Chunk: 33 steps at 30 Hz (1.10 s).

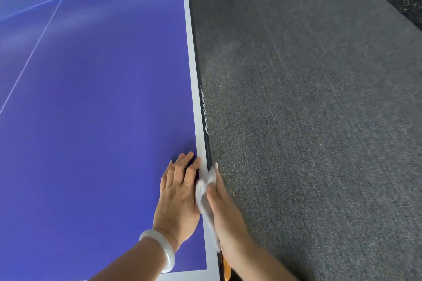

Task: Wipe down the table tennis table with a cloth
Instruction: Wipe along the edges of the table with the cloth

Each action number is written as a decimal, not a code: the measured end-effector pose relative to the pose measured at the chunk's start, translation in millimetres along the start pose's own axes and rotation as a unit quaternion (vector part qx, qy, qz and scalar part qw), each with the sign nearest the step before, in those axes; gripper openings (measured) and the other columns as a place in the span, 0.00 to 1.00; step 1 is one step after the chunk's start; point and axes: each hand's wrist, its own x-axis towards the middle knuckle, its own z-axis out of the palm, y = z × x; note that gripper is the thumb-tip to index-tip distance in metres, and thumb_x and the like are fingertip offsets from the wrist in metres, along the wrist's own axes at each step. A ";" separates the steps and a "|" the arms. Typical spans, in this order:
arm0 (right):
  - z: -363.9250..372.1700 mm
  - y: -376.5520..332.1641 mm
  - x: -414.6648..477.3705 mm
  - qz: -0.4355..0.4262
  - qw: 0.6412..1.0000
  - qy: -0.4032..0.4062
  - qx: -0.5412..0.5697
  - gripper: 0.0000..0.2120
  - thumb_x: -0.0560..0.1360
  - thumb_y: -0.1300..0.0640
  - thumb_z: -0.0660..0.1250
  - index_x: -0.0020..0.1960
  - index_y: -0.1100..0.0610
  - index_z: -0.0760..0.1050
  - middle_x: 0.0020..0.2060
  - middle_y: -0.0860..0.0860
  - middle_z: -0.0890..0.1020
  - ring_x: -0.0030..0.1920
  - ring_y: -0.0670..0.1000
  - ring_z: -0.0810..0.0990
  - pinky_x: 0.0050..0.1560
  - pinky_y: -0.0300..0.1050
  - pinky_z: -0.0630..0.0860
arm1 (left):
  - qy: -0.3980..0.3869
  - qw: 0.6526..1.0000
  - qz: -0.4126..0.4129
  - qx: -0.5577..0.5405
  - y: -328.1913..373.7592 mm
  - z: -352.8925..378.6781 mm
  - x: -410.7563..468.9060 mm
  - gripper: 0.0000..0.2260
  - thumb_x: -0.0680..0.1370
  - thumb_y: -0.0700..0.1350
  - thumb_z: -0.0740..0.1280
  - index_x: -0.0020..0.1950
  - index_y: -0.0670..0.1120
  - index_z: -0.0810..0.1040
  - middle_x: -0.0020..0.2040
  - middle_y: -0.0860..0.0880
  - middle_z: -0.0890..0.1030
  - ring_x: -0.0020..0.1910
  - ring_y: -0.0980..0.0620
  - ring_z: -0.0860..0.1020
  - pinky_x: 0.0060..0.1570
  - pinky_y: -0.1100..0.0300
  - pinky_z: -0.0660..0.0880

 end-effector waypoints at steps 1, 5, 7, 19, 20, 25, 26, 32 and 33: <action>-2.7 8.6 -11.7 0.016 1.000 0.014 -0.005 0.23 0.85 0.55 0.53 0.79 0.47 0.54 0.76 0.40 0.61 0.66 0.29 0.64 0.52 0.15 0.57 | 0.002 1.000 -0.006 -0.003 -0.2 0.3 0.2 0.21 0.80 0.48 0.52 0.72 0.47 0.67 0.73 0.48 0.66 0.74 0.48 0.60 0.73 0.51 0.54; -10.7 11.5 -32.9 0.081 0.995 -0.017 0.063 0.18 0.84 0.53 0.56 0.74 0.49 0.66 0.67 0.37 0.73 0.59 0.24 0.70 0.53 0.15 0.62 | 0.005 1.000 -0.017 -0.003 0.7 0.6 0.6 0.20 0.82 0.49 0.50 0.72 0.48 0.68 0.73 0.49 0.67 0.74 0.48 0.61 0.74 0.51 0.54; -7.1 -4.7 -9.9 0.104 0.980 -0.054 0.160 0.16 0.84 0.52 0.57 0.70 0.51 0.72 0.63 0.45 0.80 0.61 0.37 0.78 0.66 0.34 0.71 | 0.002 1.000 -0.016 -0.006 1.3 -0.3 0.4 0.21 0.82 0.49 0.50 0.73 0.48 0.68 0.73 0.48 0.67 0.74 0.49 0.59 0.74 0.49 0.55; -4.7 14.7 -29.2 0.124 0.961 -0.060 0.241 0.22 0.81 0.47 0.60 0.73 0.51 0.70 0.70 0.47 0.76 0.70 0.44 0.72 0.78 0.50 0.59 | -0.014 0.999 -0.028 -0.013 2.3 -2.1 0.3 0.22 0.82 0.49 0.49 0.74 0.47 0.68 0.74 0.49 0.65 0.76 0.49 0.58 0.75 0.48 0.56; -1.8 8.9 -15.7 0.132 0.957 -0.065 0.250 0.21 0.82 0.48 0.59 0.73 0.53 0.71 0.68 0.49 0.77 0.69 0.45 0.74 0.76 0.49 0.62 | -0.015 1.000 -0.023 -0.010 0.4 -2.3 -0.6 0.22 0.82 0.48 0.49 0.74 0.47 0.68 0.74 0.49 0.65 0.76 0.48 0.58 0.75 0.48 0.55; 3.5 -31.0 54.2 0.051 0.983 -0.041 0.169 0.22 0.85 0.50 0.53 0.79 0.51 0.60 0.74 0.48 0.69 0.72 0.45 0.69 0.76 0.44 0.61 | -0.005 0.999 -0.025 -0.019 0.8 -1.0 -0.3 0.22 0.82 0.46 0.49 0.75 0.45 0.67 0.74 0.48 0.67 0.76 0.48 0.61 0.76 0.48 0.55; 4.8 -31.6 54.2 0.037 0.986 -0.043 0.157 0.23 0.86 0.52 0.52 0.80 0.49 0.57 0.76 0.46 0.66 0.73 0.43 0.67 0.75 0.40 0.60 | -0.003 0.999 -0.023 -0.023 0.7 -1.0 0.1 0.22 0.82 0.45 0.49 0.75 0.45 0.67 0.74 0.48 0.67 0.76 0.49 0.60 0.76 0.48 0.54; -1.1 25.1 -27.2 -0.002 0.999 -0.023 -0.026 0.23 0.85 0.52 0.52 0.78 0.43 0.50 0.77 0.38 0.56 0.71 0.30 0.56 0.59 0.16 0.53 | -0.001 0.999 -0.007 -0.039 -2.8 0.4 -0.5 0.22 0.81 0.45 0.51 0.75 0.46 0.68 0.75 0.48 0.66 0.76 0.49 0.57 0.76 0.52 0.50; -1.6 28.3 -27.5 0.015 0.999 -0.017 -0.023 0.23 0.85 0.51 0.52 0.79 0.43 0.51 0.76 0.37 0.57 0.72 0.32 0.57 0.59 0.17 0.53 | 0.001 0.999 -0.009 -0.043 -2.8 0.4 0.0 0.23 0.81 0.45 0.50 0.75 0.46 0.68 0.75 0.48 0.66 0.76 0.50 0.57 0.76 0.52 0.50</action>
